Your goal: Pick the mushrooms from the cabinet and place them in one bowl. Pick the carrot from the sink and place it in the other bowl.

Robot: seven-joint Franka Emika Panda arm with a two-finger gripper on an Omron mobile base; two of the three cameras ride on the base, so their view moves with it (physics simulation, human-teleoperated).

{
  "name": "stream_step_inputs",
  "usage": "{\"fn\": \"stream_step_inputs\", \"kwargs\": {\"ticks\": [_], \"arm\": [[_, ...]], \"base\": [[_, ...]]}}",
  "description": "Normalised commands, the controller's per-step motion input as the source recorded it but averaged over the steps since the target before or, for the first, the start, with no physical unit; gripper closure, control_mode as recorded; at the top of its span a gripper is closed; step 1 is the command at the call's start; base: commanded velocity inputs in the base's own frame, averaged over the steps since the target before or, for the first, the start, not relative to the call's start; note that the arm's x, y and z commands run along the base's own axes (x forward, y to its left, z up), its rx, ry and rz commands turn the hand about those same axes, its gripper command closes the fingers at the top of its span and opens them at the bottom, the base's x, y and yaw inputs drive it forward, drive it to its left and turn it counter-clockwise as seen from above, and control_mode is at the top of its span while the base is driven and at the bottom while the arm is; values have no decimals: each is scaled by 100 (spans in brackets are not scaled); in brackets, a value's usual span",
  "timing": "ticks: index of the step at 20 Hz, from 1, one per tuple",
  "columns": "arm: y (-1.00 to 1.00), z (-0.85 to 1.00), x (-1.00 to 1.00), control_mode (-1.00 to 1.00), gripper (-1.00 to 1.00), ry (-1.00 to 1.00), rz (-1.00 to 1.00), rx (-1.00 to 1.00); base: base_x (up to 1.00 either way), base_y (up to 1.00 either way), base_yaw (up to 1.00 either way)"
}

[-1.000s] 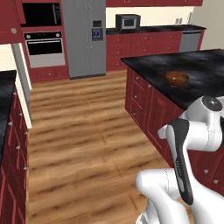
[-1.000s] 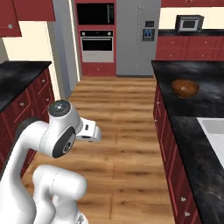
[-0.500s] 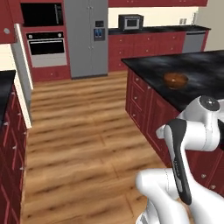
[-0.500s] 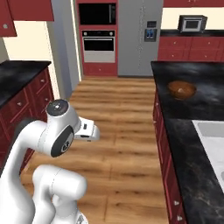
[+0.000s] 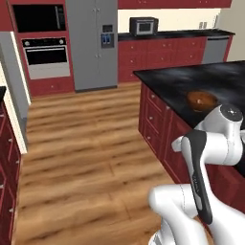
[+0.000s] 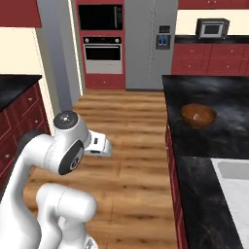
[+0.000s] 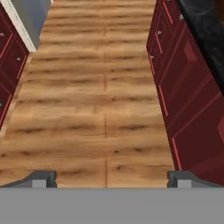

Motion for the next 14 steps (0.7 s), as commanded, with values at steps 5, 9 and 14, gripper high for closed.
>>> {"fn": "stream_step_inputs", "kwargs": {"ticks": [5,9,14], "arm": [[0,0,0,100,-100,0,0,0],[0,0,0,100,-100,0,0,0],[0,0,0,100,-100,0,0,0]], "base": [[100,-13,-6],[100,-29,-8],[100,-21,-9]]}}
